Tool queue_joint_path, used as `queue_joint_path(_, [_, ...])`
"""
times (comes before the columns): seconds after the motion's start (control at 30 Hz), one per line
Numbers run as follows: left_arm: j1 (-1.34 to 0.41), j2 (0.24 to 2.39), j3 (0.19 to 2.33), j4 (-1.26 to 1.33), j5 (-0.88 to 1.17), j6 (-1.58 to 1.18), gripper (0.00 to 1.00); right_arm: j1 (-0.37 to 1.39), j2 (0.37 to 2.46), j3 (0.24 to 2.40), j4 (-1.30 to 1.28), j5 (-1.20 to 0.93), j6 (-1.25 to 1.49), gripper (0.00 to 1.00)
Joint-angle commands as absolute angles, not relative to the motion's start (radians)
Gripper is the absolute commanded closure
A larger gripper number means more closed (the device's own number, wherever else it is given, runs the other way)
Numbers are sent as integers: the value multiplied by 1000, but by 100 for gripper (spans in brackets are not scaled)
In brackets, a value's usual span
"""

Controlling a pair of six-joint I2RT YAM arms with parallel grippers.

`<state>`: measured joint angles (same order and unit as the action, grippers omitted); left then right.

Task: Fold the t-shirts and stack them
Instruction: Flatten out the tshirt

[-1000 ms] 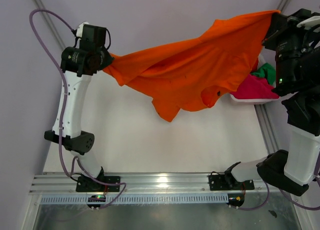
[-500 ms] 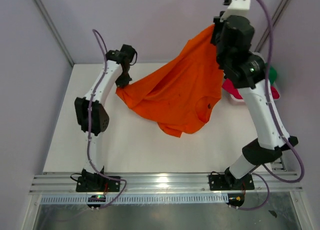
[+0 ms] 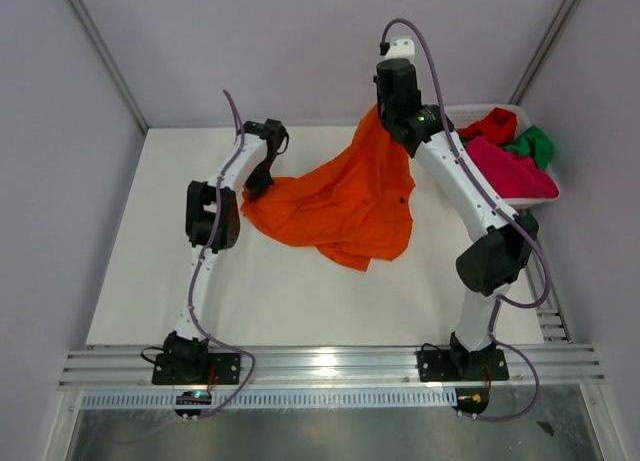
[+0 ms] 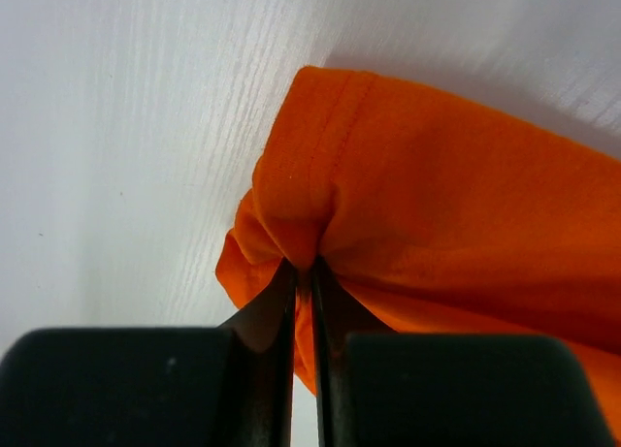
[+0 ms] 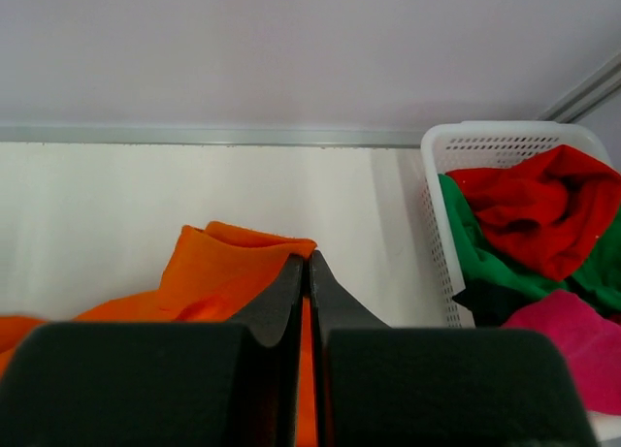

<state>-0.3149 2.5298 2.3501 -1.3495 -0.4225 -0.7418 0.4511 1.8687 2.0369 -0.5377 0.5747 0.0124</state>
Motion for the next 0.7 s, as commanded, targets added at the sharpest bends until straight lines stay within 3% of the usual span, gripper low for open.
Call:
queue_joint_path(0.0, [-308, 2522, 2356, -1315, -381, -707, 100, 453, 1882, 2025, -407, 555, 49, 97])
queue_joint_path(0.1, [-308, 2471, 2315, -1272, -312, -669, 93, 453, 1916, 2022, -417, 551, 69, 97])
queue_joint_path(0.13, [-308, 2433, 2303, -1253, -264, -645, 66, 453, 1922, 2020, -423, 546, 74, 97])
queue_joint_path(0.33, [-314, 2297, 2255, -1281, -152, -565, 44, 453, 1925, 1971, -416, 542, 90, 97])
queue_joint_path(0.67, [-419, 2082, 2077, -1304, -132, -563, 43, 453, 1936, 1937, -419, 532, 118, 97])
